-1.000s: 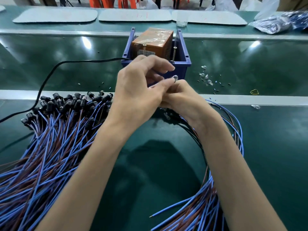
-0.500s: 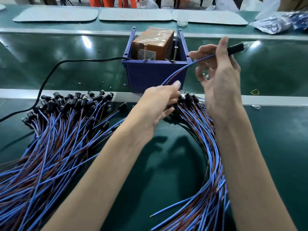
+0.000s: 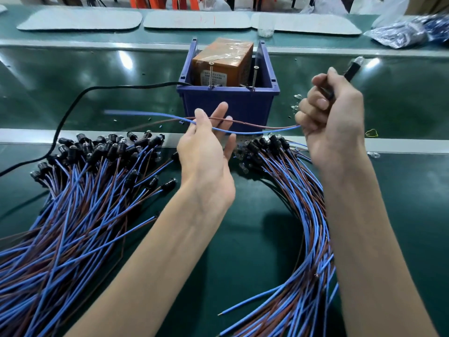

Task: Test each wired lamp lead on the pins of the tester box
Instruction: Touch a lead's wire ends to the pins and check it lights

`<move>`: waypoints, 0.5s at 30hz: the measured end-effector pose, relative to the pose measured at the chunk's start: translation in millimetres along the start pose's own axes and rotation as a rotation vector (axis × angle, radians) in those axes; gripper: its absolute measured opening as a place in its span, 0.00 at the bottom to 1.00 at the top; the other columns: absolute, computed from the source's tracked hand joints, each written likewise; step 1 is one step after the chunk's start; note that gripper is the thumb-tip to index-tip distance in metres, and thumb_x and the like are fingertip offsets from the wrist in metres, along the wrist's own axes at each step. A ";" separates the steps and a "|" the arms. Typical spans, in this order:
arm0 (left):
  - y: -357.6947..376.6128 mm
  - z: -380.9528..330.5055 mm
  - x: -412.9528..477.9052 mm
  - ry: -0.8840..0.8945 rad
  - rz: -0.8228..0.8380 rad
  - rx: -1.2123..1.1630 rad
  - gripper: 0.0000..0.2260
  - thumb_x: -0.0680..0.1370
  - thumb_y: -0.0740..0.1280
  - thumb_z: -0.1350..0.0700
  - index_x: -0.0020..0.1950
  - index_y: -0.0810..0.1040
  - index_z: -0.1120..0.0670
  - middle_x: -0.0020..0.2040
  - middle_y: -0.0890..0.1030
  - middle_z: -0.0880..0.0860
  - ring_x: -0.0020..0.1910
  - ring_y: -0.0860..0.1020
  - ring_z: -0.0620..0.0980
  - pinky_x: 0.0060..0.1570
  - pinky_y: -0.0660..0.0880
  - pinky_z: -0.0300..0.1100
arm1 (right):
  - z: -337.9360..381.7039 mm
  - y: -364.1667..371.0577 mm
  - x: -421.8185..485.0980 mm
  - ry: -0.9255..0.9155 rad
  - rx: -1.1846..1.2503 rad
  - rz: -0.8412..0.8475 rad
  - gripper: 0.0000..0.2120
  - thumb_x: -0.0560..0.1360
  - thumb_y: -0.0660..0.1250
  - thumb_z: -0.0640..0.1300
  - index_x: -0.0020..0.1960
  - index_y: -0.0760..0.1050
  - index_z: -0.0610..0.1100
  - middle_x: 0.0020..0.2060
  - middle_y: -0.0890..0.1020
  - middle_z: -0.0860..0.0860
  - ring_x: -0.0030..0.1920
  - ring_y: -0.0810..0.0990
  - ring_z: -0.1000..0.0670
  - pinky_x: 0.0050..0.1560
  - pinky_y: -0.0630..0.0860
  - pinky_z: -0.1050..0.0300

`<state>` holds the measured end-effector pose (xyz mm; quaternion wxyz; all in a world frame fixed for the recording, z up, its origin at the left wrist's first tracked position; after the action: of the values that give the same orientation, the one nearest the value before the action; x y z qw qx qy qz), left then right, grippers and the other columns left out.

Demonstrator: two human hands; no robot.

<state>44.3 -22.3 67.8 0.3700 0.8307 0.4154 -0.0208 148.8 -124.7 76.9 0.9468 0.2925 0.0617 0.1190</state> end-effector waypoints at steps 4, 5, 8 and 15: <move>-1.3 -3.7 3.1 0.113 0.000 0.015 0.09 0.82 0.59 0.53 0.44 0.75 0.50 0.42 0.83 0.45 0.40 0.80 0.42 0.39 0.77 0.34 | 1.6 -6.0 3.7 0.025 -0.061 0.007 0.16 0.82 0.55 0.44 0.36 0.70 0.44 0.21 0.61 0.55 0.20 0.54 0.57 0.19 0.52 0.65; -1.8 -5.9 5.0 0.135 0.023 0.033 0.09 0.82 0.61 0.54 0.44 0.77 0.51 0.40 0.84 0.45 0.38 0.80 0.42 0.39 0.77 0.33 | 2.4 -8.2 4.5 0.021 -0.088 0.014 0.16 0.82 0.55 0.44 0.36 0.70 0.44 0.21 0.61 0.55 0.20 0.54 0.57 0.19 0.52 0.65; -3.0 -9.9 9.8 0.154 0.170 0.211 0.05 0.79 0.66 0.57 0.45 0.81 0.52 0.36 0.84 0.46 0.34 0.79 0.41 0.36 0.77 0.32 | 5.2 -15.5 6.6 -0.025 -0.241 0.073 0.15 0.80 0.60 0.43 0.37 0.76 0.43 0.23 0.63 0.55 0.22 0.56 0.57 0.20 0.53 0.65; -7.4 3.1 11.8 0.078 0.372 0.544 0.02 0.75 0.71 0.61 0.42 0.82 0.55 0.30 0.81 0.47 0.28 0.79 0.40 0.37 0.79 0.31 | -3.4 -11.9 0.0 0.015 -0.642 0.247 0.07 0.73 0.71 0.45 0.38 0.84 0.45 0.33 0.83 0.53 0.26 0.68 0.59 0.21 0.60 0.71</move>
<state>47.7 -13.5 57.1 0.1159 0.9609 0.2497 -0.0312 150.4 -132.4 67.3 0.9685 -0.0160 -0.0076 0.2483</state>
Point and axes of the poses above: each hand's wrist, its own x-axis towards the middle knuckle, its own y-axis out of the palm, z = x × y, the point moved 1 cm from there along x, towards the middle knuckle
